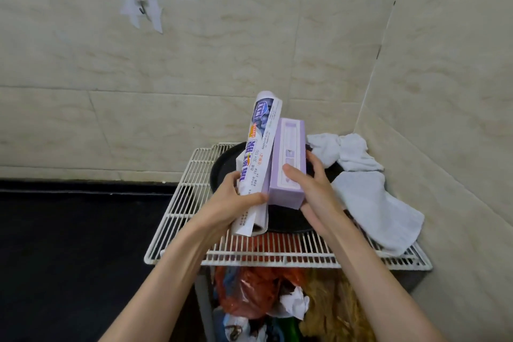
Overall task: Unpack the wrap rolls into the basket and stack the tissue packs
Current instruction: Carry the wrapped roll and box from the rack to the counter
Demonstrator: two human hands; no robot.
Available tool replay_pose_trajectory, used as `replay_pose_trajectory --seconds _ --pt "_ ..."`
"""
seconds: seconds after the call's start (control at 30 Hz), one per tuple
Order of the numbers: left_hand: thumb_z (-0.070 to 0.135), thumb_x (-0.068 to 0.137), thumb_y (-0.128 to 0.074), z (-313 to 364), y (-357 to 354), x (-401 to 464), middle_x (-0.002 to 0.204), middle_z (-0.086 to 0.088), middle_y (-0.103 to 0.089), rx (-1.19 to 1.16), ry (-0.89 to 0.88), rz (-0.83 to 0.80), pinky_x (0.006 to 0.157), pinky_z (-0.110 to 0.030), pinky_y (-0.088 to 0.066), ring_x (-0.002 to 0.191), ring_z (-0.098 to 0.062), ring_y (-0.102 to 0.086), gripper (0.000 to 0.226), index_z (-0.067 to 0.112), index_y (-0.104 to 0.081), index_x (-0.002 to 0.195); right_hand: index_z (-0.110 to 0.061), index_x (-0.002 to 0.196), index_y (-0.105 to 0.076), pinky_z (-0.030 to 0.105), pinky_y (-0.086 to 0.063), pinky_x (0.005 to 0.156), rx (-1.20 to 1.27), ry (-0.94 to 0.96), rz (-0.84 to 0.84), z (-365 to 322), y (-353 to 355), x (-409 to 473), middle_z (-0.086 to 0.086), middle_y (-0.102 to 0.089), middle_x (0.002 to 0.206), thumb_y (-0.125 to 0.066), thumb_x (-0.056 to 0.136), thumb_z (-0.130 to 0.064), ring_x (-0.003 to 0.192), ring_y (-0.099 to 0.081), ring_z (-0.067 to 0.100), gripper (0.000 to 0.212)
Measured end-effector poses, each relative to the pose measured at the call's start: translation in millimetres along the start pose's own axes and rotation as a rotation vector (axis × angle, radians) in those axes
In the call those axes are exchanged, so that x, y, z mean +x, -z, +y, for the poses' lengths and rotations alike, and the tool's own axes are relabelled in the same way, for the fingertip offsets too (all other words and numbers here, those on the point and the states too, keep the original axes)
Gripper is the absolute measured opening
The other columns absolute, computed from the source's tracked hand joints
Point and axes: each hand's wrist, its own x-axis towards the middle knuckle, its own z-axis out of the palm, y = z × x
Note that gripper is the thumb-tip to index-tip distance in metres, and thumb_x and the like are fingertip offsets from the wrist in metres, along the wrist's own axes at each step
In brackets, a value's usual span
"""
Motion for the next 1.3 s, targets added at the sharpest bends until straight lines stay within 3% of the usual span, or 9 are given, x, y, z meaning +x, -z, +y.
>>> replay_pose_trajectory --seconds 0.17,0.3,0.5,0.63,0.77,0.9,1.03,1.13,1.3 --pt "0.003 0.076 -0.07 -5 52 -50 0.109 -0.003 -0.064 -0.01 -0.017 0.085 0.069 -0.031 -0.058 0.086 -0.016 -0.068 0.067 0.014 -0.03 0.128 -0.04 0.122 -0.041 0.038 -0.056 0.083 0.032 -0.001 -0.202 11 -59 -31 -0.001 -0.063 0.121 -0.066 0.081 -0.012 0.105 -0.065 0.016 0.055" --pt "0.006 0.069 -0.071 -18 112 -104 0.119 -0.001 -0.063 -0.013 -0.089 0.141 0.085 -0.032 -0.054 0.102 -0.014 -0.065 0.072 0.017 -0.034 0.13 -0.039 0.129 -0.034 0.047 -0.052 0.092 -0.068 0.02 -0.36 25 -131 -56 0.002 -0.06 0.124 -0.068 0.08 -0.015 0.109 -0.062 0.019 0.065" --pt "0.015 0.065 -0.071 -49 231 -203 0.116 0.008 -0.064 -0.075 -0.138 0.359 0.071 -0.018 -0.054 0.099 -0.003 -0.064 0.069 0.026 -0.04 0.125 -0.044 0.123 -0.039 0.049 -0.049 0.095 -0.115 -0.019 -0.59 69 -273 -111 0.002 -0.059 0.125 -0.075 0.062 -0.041 0.112 -0.06 0.021 0.071" --pt "0.018 0.067 -0.07 -80 316 -270 0.12 0.009 -0.062 -0.065 -0.093 0.514 0.081 -0.025 -0.052 0.102 -0.005 -0.063 0.074 0.027 -0.035 0.131 -0.038 0.124 -0.043 0.044 -0.053 0.089 -0.098 -0.07 -0.683 114 -366 -151 0.005 -0.064 0.117 -0.072 0.061 -0.048 0.104 -0.065 0.019 0.07" --pt "0.012 0.074 -0.069 -102 412 -342 0.117 0.01 -0.06 -0.049 -0.053 0.665 0.081 -0.025 -0.052 0.1 -0.006 -0.063 0.069 0.028 -0.034 0.131 -0.038 0.113 -0.048 0.03 -0.054 0.075 -0.084 -0.13 -0.751 166 -471 -195 0.002 -0.067 0.11 -0.067 0.079 -0.027 0.095 -0.068 0.015 0.041" --pt "0.009 0.077 -0.067 -121 489 -393 0.121 0.006 -0.059 -0.058 -0.02 0.755 0.085 -0.031 -0.051 0.104 -0.012 -0.061 0.068 0.029 -0.033 0.133 -0.025 0.128 -0.043 0.031 -0.053 0.08 -0.119 -0.162 -0.805 201 -558 -225 0.003 -0.065 0.11 -0.064 0.083 -0.02 0.097 -0.066 0.018 0.05" --pt "0.02 0.064 -0.068 -141 557 -419 0.121 0.004 -0.059 -0.079 0.016 0.863 0.09 -0.038 -0.051 0.106 -0.015 -0.061 0.074 0.029 -0.036 0.131 -0.026 0.126 -0.045 0.034 -0.053 0.085 -0.164 -0.178 -0.879 235 -632 -233 0.003 -0.065 0.109 -0.066 0.082 -0.025 0.097 -0.066 0.018 0.049" --pt "0.018 0.068 -0.07 -162 610 -425 0.12 0.001 -0.06 -0.128 0.056 0.923 0.087 -0.036 -0.052 0.103 -0.018 -0.062 0.069 0.027 -0.038 0.129 -0.028 0.125 -0.045 0.031 -0.053 0.083 -0.207 -0.179 -0.913 266 -686 -227 -0.001 -0.064 0.108 -0.067 0.081 -0.027 0.095 -0.066 0.013 0.049" --pt "0.019 0.065 -0.066 -187 717 -412 0.117 -0.003 -0.062 -0.22 0.116 0.971 0.077 -0.039 -0.056 0.101 -0.024 -0.064 0.067 0.025 -0.041 0.126 -0.041 0.113 -0.042 0.02 -0.051 0.069 -0.257 -0.208 -0.96 323 -787 -197 -0.009 -0.062 0.106 -0.066 0.081 -0.03 0.092 -0.066 0.008 0.042"
